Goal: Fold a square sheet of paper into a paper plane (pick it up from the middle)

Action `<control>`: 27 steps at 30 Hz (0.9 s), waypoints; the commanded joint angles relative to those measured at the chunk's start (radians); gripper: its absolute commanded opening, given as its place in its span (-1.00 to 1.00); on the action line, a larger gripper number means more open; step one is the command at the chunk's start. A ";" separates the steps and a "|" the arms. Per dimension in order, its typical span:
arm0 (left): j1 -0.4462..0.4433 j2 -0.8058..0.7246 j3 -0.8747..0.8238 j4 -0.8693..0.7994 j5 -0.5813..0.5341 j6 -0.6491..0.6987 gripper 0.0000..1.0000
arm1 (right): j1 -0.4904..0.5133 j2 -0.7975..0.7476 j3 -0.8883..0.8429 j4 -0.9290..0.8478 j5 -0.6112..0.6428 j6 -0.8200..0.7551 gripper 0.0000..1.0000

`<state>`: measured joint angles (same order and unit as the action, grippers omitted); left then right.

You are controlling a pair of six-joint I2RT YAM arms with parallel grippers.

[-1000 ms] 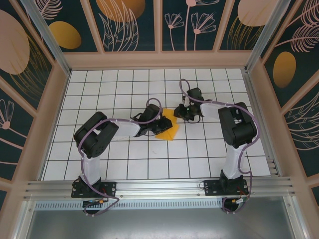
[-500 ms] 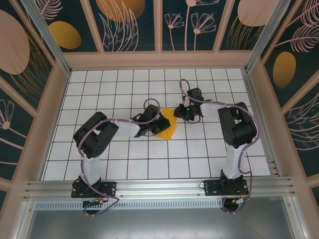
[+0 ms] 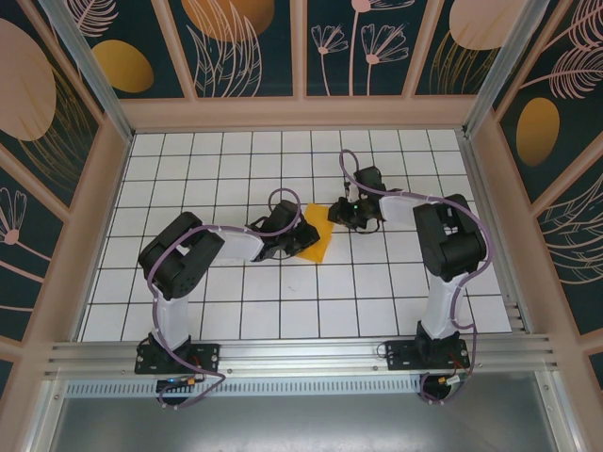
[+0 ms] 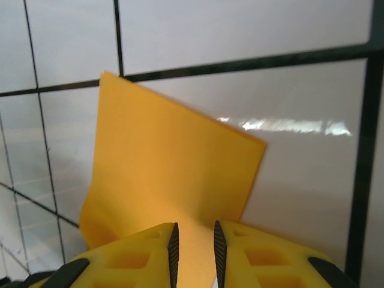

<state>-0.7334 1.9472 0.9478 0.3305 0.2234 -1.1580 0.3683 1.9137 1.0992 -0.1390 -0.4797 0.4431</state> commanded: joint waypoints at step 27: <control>-0.004 -0.047 -0.031 0.015 0.002 -0.018 -0.66 | 0.036 -0.142 -0.208 0.056 -0.171 0.097 -0.36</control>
<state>-0.7334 1.9324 0.9291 0.3405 0.2264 -1.1648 0.3965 1.7523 0.8890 -0.1020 -0.6277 0.5339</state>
